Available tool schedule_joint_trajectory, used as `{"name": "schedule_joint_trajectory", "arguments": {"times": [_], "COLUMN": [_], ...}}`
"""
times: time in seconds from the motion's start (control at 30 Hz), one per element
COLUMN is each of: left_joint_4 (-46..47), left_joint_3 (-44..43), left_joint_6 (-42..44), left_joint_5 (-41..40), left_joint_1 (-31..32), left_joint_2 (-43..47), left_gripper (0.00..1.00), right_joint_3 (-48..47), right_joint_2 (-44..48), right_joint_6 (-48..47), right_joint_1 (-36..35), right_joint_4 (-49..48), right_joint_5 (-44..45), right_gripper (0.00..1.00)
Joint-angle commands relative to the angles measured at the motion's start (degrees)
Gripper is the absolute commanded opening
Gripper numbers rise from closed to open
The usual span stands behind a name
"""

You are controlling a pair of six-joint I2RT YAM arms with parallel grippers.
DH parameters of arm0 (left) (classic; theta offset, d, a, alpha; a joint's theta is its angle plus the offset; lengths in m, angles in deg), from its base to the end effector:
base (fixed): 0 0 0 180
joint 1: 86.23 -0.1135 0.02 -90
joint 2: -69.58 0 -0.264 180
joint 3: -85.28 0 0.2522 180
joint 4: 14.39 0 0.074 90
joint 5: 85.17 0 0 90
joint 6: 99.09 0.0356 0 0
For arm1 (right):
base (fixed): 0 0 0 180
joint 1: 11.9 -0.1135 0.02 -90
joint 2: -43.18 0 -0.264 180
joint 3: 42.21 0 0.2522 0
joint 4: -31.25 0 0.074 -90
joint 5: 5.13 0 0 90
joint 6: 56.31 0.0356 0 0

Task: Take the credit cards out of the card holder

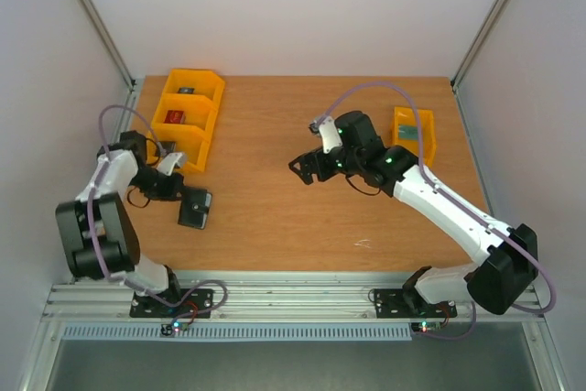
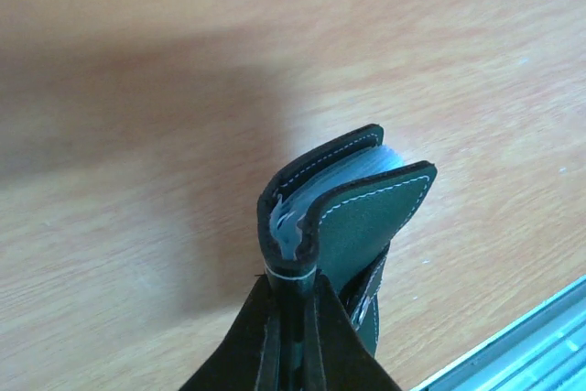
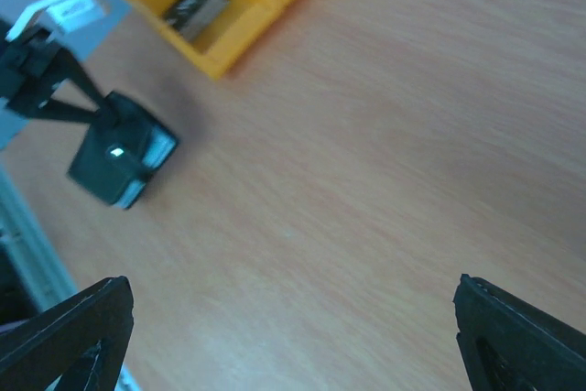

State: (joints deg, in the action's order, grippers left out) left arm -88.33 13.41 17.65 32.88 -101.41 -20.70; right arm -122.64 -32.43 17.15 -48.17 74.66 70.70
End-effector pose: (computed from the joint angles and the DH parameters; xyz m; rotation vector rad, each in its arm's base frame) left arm 0.2517 0.0509 0.1925 0.2794 2.9085 -0.7030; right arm 0.2291 0.1789 0.3227 -1.1245 1.9613 0.4625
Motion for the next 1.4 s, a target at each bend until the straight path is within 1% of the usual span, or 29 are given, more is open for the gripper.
{"name": "schedule_joint_trajectory", "arguments": {"times": [0.0, 0.07, 0.13, 0.2, 0.27, 0.33, 0.4, 0.47, 0.57, 0.63, 0.73, 0.8, 0.83, 0.87, 0.9, 0.93, 1.07, 1.1, 1.13, 1.2, 1.23, 1.27, 1.37], "left_joint_4": [-0.01, -1.96, -3.38, -4.19, -4.41, -4.32, -3.19, -0.88, 2.23, 3.23, 3.71, 4.01, 4.22, 4.39, 4.57, 4.75, 4.83, 4.56, 4.24, 3.38, 3.02, 2.64, 2.07], "left_joint_3": [-2.79, -5.91, -10.15, -16.02, -22.33, -28.39, -32.42, -33.76, -33.45, -33.2, -33.54, -33.5, -33.38, -33.24, -32.98, -32.77, -32.03, -31.61, -31.2, -30.52, -30.41, -30.4, -29.73], "left_joint_6": [-1.92, -2.99, -3.54, -5.09, -7.78, -10.58, -14.58, -18.09, -23.19, -24.32, -25.21, -25.41, -25.49, -25.75, -25.91, -25.88, -25.95, -25.86, -25.46, -25.22, -25.26, -25.18, -22.94], "left_joint_5": [4.57, 5.78, 7.41, 9.99, 13.41, 15.86, 16.98, 17.62, 17.99, 17.91, 17.87, 17.99, 18.02, 18.12, 18.26, 18.34, 20.19, 22.01, 24.54, 29.44, 31.44, 32.94, 37.58], "left_joint_1": [2.59, 4.47, 6.16, 7.2, 8.21, 9.21, 10.5, 12.0, 14.77, 17.13, 17.76, 17.97, 17.99, 18.07, 18.09, 18.13, 18.23, 18.3, 18.21, 18.11, 18.04, 17.9, 17.82], "left_joint_2": [11.23, 15.35, 18.99, 21.77, 23.27, 23.48, 23.61, 24.27, 25.57, 26.22, 26.68, 27.01, 27.08, 27.16, 27.25, 27.3, 27.51, 27.68, 27.84, 28.33, 28.63, 28.96, 29.53], "left_gripper": [0.0, 0.0, 0.0, 0.0, 0.0, 0.0, 0.0, 0.0, 0.0, 0.0, 0.0, 0.0, 0.0, 0.0, 0.0, 0.0, 0.0, 0.03, 0.15, 0.51, 0.59, 0.62, 0.62], "right_joint_3": [-5.56, -5.92, -5.86, -7.11, -10.17, -13.15, -15.41, -18.19, -21.91, -24.33, -26.52, -26.91, -27.11, -27.37, -27.59, -27.7, -27.67, -27.59, -27.44, -26.85, -26.51, -26.37, -27.14], "right_joint_2": [-2.12, -2.05, -2.14, -2.96, -4.45, -6.23, -7.99, -9.8, -12.83, -15.1, -16.81, -17.37, -17.64, -17.84, -17.97, -17.99, -17.58, -17.22, -16.7, -14.58, -13.31, -12.07, -8.71], "right_joint_6": [-1.4, 1.32, 4.8, 6.46, 6.0, 6.15, 6.58, 6.65, 7.98, 9.36, 10.25, 10.51, 10.57, 10.71, 10.75, 10.75, 9.54, 8.87, 8.14, 6.66, 5.97, 4.4, -3.9], "right_joint_1": [-3.7, -3.87, -3.99, -4.77, -6.23, -7.38, -8.31, -9.35, -10.28, -10.3, -10.27, -10.31, -10.31, -10.31, -10.31, -10.29, -10.23, -10.12, -9.8, -8.49, -7.76, -7.08, -6.79], "right_joint_4": [-0.71, -5.9, -12.21, -16.12, -16.99, -18.19, -20.3, -21.98, -24.84, -25.93, -25.58, -25.53, -25.24, -24.73, -24.24, -23.99, -23.99, -23.75, -23.53, -23.22, -22.88, -21.69, -13.62], "right_joint_5": [-8.95, -15.27, -18.08, -18.38, -17.85, -18.42, -19.46, -19.64, -21.01, -21.94, -22.57, -23.18, -23.29, -23.35, -23.42, -23.74, -26.24, -26.51, -27.23, -30.43, -32.8, -35.62, -41.64], "right_gripper": [0.96, 0.96, 0.96, 0.98, 0.98, 0.99, 0.98, 0.98, 0.98, 0.98, 0.98, 0.9, 0.82, 0.72, 0.58, 0.46, 0.06, 0.02, 0.01, 0.01, 0.01, 0.01, 0.01]}}
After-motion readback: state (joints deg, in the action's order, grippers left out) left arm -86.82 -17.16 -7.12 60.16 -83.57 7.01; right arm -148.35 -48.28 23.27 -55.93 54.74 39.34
